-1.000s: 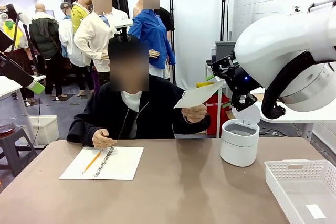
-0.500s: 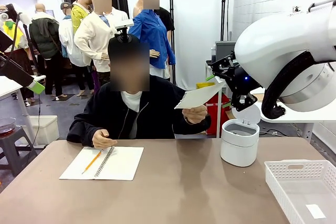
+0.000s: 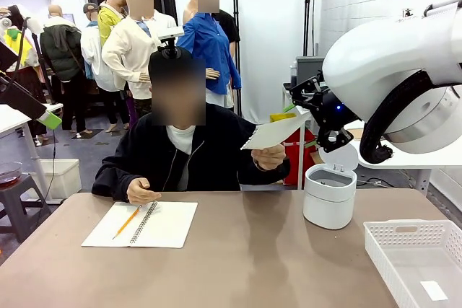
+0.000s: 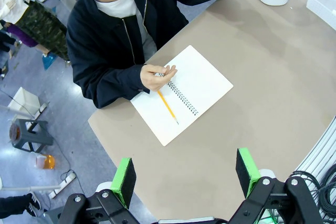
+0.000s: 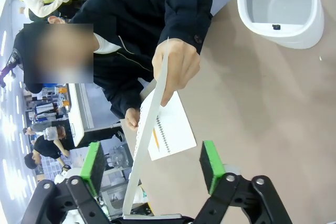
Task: Sort the paper based on its condition.
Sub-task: If a person hands you a paper, place it in the Organizing basket , and if it's crumpled, put it in the Trash can.
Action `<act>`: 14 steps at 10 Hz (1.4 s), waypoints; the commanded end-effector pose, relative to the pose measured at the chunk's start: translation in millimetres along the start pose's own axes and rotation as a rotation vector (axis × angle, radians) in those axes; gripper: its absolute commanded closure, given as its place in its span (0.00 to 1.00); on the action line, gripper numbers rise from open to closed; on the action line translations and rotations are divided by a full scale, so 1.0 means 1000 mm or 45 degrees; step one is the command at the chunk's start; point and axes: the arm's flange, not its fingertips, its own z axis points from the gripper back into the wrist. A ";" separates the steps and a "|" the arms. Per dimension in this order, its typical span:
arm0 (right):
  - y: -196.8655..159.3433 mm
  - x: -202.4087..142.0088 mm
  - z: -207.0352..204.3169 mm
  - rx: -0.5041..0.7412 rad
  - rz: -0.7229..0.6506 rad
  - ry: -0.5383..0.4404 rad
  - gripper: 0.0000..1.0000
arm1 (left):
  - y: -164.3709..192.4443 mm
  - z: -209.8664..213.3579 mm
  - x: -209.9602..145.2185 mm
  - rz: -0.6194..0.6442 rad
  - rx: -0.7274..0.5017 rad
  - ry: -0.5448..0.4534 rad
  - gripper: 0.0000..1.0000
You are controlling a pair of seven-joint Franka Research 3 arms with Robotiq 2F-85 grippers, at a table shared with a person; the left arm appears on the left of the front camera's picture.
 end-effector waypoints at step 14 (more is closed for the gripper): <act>0.002 0.004 -0.003 0.016 0.031 0.012 1.00 | 0.000 0.002 0.000 -0.002 -0.013 0.007 0.00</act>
